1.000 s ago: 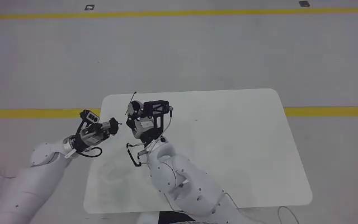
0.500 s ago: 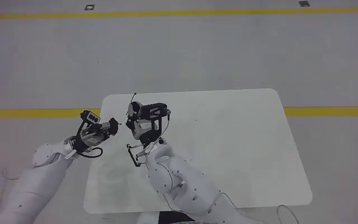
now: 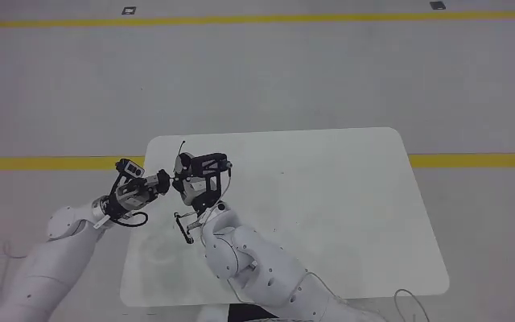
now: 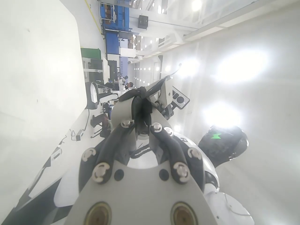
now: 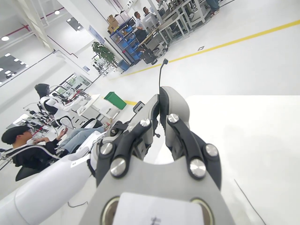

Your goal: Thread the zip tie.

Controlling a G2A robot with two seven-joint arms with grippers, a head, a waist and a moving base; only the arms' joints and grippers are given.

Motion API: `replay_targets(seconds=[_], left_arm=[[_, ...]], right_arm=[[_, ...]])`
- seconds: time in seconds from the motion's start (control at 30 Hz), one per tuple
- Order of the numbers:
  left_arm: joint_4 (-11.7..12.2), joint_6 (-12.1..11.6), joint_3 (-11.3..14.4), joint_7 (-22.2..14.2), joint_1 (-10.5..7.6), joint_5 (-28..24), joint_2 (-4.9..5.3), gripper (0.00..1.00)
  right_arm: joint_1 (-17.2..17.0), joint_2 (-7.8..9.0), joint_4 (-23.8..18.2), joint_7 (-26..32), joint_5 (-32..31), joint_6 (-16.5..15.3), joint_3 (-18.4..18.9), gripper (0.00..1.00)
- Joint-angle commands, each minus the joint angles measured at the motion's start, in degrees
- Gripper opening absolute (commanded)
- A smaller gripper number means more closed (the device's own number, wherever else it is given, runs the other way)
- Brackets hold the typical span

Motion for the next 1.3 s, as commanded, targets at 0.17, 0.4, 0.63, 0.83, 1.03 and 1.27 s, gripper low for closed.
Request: replay_targets(seconds=[0.17, 0.4, 0.63, 0.83, 1.03, 1.27], left_arm=[[0.0, 0.0, 0.0, 0.0, 0.0, 0.0, 0.0, 0.0], [0.0, 0.0, 0.0, 0.0, 0.0, 0.0, 0.0, 0.0], [0.0, 0.0, 0.0, 0.0, 0.0, 0.0, 0.0, 0.0], [0.0, 0.0, 0.0, 0.0, 0.0, 0.0, 0.0, 0.0], [0.0, 0.0, 0.0, 0.0, 0.0, 0.0, 0.0, 0.0], [0.0, 0.0, 0.0, 0.0, 0.0, 0.0, 0.0, 0.0]], right_arm=[[0.0, -0.02, 0.2, -0.1, -0.6, 0.0, 0.0, 0.0], [-0.6, 0.37, -0.8, 0.4, -1.5, 0.0, 0.1, 0.0], [-1.1, 0.62, -1.3, 1.7, -2.0, 0.0, 0.4, 0.0], [-1.1, 0.65, -1.2, 2.4, -2.1, 0.0, 0.5, 0.0], [-1.0, 0.55, -0.9, 2.8, -2.0, 0.0, 0.4, 0.0], [-0.9, 0.44, -0.5, 3.0, -2.0, 0.0, 0.4, 0.0]])
